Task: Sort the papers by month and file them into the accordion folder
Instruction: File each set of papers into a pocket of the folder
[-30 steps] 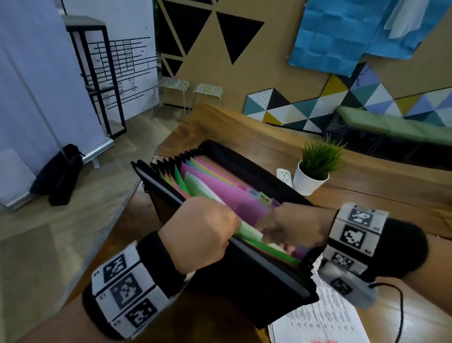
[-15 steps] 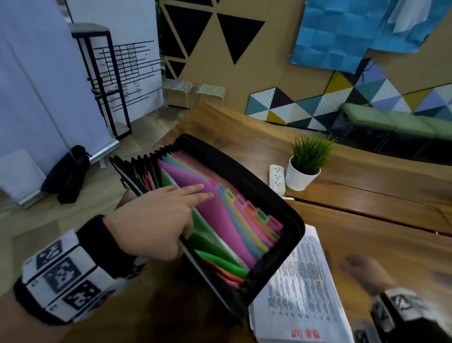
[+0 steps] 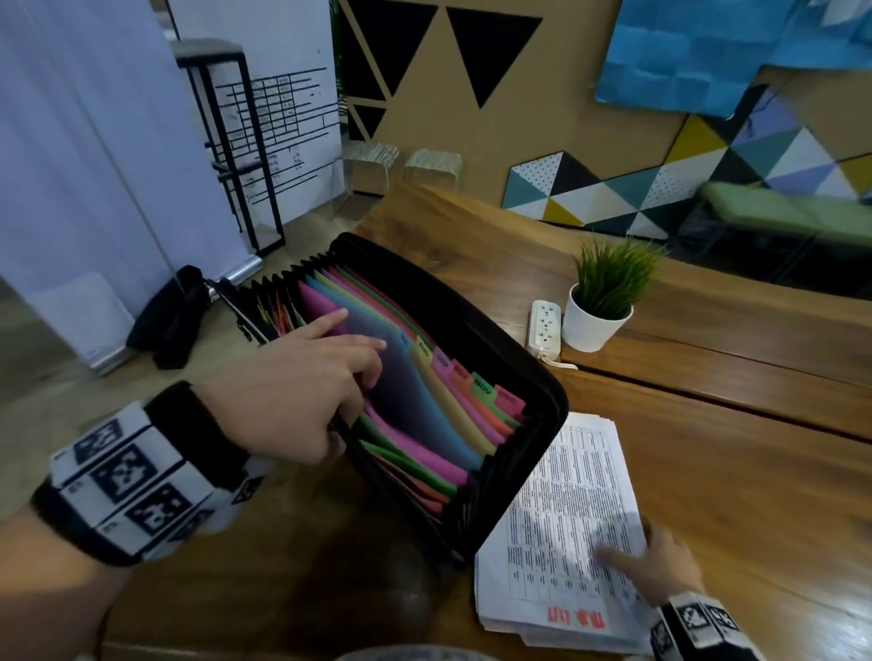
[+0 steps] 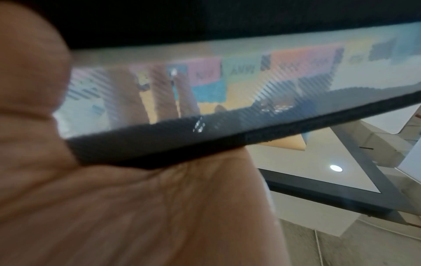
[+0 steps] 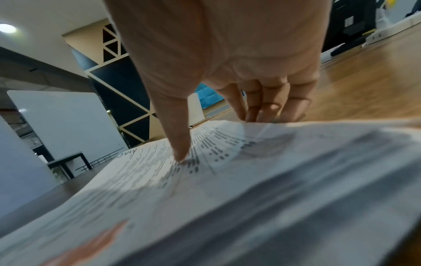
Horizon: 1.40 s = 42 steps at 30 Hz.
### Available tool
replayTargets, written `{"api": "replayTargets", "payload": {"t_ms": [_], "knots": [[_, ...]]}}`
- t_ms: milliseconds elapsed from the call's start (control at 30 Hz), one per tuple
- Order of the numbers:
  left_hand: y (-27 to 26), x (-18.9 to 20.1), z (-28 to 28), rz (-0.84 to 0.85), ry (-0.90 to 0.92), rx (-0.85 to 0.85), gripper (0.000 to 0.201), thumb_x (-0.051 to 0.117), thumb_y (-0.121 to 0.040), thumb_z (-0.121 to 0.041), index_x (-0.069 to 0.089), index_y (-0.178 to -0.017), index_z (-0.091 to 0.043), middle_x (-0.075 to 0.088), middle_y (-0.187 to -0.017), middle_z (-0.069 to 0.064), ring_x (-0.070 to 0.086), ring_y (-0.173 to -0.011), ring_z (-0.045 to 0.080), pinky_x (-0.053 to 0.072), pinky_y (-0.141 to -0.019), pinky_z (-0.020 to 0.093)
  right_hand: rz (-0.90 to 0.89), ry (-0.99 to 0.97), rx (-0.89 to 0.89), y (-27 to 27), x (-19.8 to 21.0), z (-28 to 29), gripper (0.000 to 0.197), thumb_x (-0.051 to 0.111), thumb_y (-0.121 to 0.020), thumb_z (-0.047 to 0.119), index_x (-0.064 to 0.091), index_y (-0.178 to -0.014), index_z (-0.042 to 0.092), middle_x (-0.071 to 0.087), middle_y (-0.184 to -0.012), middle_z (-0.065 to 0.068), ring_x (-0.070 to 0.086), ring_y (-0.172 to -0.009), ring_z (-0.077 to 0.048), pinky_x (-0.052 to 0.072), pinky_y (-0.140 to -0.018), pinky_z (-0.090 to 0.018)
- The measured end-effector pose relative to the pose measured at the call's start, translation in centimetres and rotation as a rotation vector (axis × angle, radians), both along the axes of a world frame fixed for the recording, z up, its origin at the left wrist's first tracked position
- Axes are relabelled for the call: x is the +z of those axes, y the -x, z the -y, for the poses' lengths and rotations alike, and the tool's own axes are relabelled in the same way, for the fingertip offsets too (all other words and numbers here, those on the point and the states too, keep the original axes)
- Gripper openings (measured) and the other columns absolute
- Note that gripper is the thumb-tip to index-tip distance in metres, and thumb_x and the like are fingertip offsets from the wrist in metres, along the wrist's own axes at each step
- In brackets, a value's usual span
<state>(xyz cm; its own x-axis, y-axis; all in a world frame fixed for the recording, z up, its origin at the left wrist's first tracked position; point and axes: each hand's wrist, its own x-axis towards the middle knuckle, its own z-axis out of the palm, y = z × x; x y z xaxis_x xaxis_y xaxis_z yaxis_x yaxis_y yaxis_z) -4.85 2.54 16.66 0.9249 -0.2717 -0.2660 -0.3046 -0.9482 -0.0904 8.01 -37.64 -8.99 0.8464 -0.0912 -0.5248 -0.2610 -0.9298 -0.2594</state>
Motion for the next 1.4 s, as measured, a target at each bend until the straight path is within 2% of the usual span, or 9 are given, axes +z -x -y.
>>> {"api": "replayTargets", "payload": {"t_ms": [67,133,200,300,467,600,767,967,1400], "knots": [[-0.2,-0.2,0.0,0.046,0.007,-0.002,0.064,0.017,-0.060,-0.055,0.069,-0.094,-0.037,0.048,-0.113,-0.023,0.042,-0.116,-0.003,0.011,-0.118,0.033,-0.025,-0.015,-0.057,0.8,2.9,-1.8,0.101,0.081,-0.051,0.050,0.036,-0.129,0.006,0.059,-0.108,-0.010,0.061,-0.093,-0.026,0.054,-0.077,-0.038],[-0.3,-0.3,0.1,0.090,0.026,0.045,0.062,0.019,-0.064,-0.055,0.068,-0.098,-0.037,0.053,-0.108,-0.023,0.050,-0.093,-0.001,0.036,-0.096,0.021,-0.019,-0.054,-0.116,0.6,3.6,-2.1,0.070,0.077,-0.070,0.025,0.040,-0.123,0.001,0.058,-0.090,-0.007,0.059,-0.078,-0.023,0.051,-0.065,-0.030],[-0.7,-0.2,0.1,0.104,0.057,0.087,0.052,0.030,-0.070,-0.052,0.068,-0.102,-0.037,0.056,-0.111,-0.025,0.051,-0.086,-0.003,0.043,-0.081,0.019,0.006,-0.059,-0.120,0.2,4.0,-1.7,0.043,0.067,-0.082,0.019,0.047,-0.116,0.003,0.055,-0.079,-0.002,0.057,-0.069,-0.017,0.049,-0.057,-0.025],[-1.4,0.1,0.0,0.068,0.050,0.104,0.040,0.043,-0.076,-0.048,0.069,-0.104,-0.037,0.059,-0.113,-0.026,0.056,-0.096,-0.004,0.046,-0.086,0.021,0.071,-0.091,-0.127,-0.4,4.4,-0.2,0.021,0.058,-0.089,0.019,0.056,-0.106,0.007,0.057,-0.075,0.000,0.055,-0.064,-0.012,0.042,-0.048,-0.021],[-2.6,0.3,-0.6,0.066,0.030,0.127,0.022,0.057,-0.084,-0.040,0.069,-0.102,-0.038,0.062,-0.109,-0.024,0.056,-0.098,-0.005,0.044,-0.089,0.020,0.163,-0.063,-0.198,-1.4,5.4,2.5,0.023,0.056,-0.089,0.020,0.067,-0.106,0.009,0.061,-0.074,-0.007,0.055,-0.060,-0.015,0.037,-0.048,-0.018],[-3.1,0.1,-1.1,0.096,0.049,0.175,0.017,0.060,-0.081,-0.041,0.069,-0.096,-0.041,0.064,-0.104,-0.024,0.057,-0.093,-0.004,0.048,-0.085,0.024,0.228,-0.028,-0.203,-1.5,5.7,3.2,0.029,0.051,-0.092,0.020,0.057,-0.116,0.006,0.061,-0.099,-0.016,0.057,-0.086,-0.027,0.045,-0.076,-0.030],[-3.7,0.0,-0.5,0.122,0.040,0.198,0.016,0.061,-0.079,-0.043,0.069,-0.093,-0.043,0.063,-0.102,-0.027,0.057,-0.092,-0.004,0.048,-0.085,0.026,0.182,-0.112,-0.081,-0.7,6.1,2.3,0.024,0.053,-0.092,0.025,0.060,-0.109,0.009,0.061,-0.095,-0.011,0.055,-0.081,-0.021,0.047,-0.067,-0.025],[-4.1,0.0,-0.3,0.148,0.042,0.230,0.014,0.064,-0.077,-0.043,0.069,-0.090,-0.044,0.064,-0.096,-0.028,0.058,-0.090,-0.002,0.049,-0.082,0.027,0.044,0.088,0.142,1.2,4.2,-0.8,0.029,0.053,-0.090,0.030,0.058,-0.115,0.016,0.035,-0.137,-0.008,0.036,-0.125,-0.021,0.031,-0.110,-0.036],[-4.0,-0.2,-0.4,0.131,0.021,0.221,0.016,0.061,-0.080,-0.046,0.068,-0.095,-0.046,0.062,-0.103,-0.029,0.058,-0.096,-0.002,0.046,-0.083,0.021,-0.002,0.159,0.098,0.6,4.8,-1.2,0.030,0.063,-0.082,0.029,0.058,-0.111,0.022,0.039,-0.129,-0.007,0.035,-0.119,-0.026,0.034,-0.103,-0.038]]}}
